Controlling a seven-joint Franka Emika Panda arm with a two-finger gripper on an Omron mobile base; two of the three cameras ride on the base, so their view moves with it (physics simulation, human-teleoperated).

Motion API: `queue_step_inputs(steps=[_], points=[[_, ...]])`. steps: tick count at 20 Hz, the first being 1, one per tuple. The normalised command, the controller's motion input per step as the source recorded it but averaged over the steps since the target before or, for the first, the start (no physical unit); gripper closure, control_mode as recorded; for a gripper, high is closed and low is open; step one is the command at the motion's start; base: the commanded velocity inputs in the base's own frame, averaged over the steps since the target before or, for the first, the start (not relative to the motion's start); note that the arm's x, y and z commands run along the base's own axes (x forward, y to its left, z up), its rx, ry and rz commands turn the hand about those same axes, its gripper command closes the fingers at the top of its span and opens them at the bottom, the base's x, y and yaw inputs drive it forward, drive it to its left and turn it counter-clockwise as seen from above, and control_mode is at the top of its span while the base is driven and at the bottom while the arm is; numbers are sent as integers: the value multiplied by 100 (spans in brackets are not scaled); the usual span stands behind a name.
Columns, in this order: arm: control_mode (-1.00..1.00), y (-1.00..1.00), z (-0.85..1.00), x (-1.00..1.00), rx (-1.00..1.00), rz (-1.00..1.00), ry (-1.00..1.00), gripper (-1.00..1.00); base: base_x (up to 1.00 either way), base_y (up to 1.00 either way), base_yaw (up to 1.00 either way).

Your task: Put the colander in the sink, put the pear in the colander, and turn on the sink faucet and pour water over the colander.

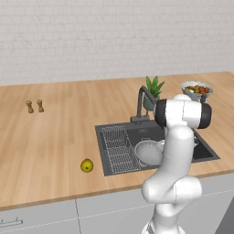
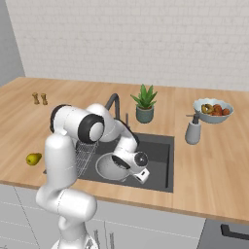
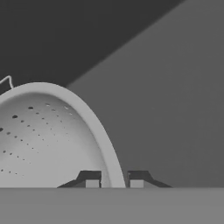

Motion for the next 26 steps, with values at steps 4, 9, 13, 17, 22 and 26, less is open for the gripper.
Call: queue_step_inputs(steps=[4, 9, 13, 17, 22, 26], points=[[-100, 0, 0, 0, 0, 0, 0, -100, 0, 0, 0], [-100, 0, 0, 1, 0, 0, 0, -100, 0, 0, 0], [-100, 0, 11, 0, 0, 0, 0, -100, 0, 0, 0], [-100, 0, 53, 0, 0, 0, 0, -100, 0, 0, 0], [-100, 0, 96, 0, 0, 0, 0, -100, 0, 0, 0], [-100, -22, 100, 0, 0, 0, 3, -100, 0, 0, 0]])
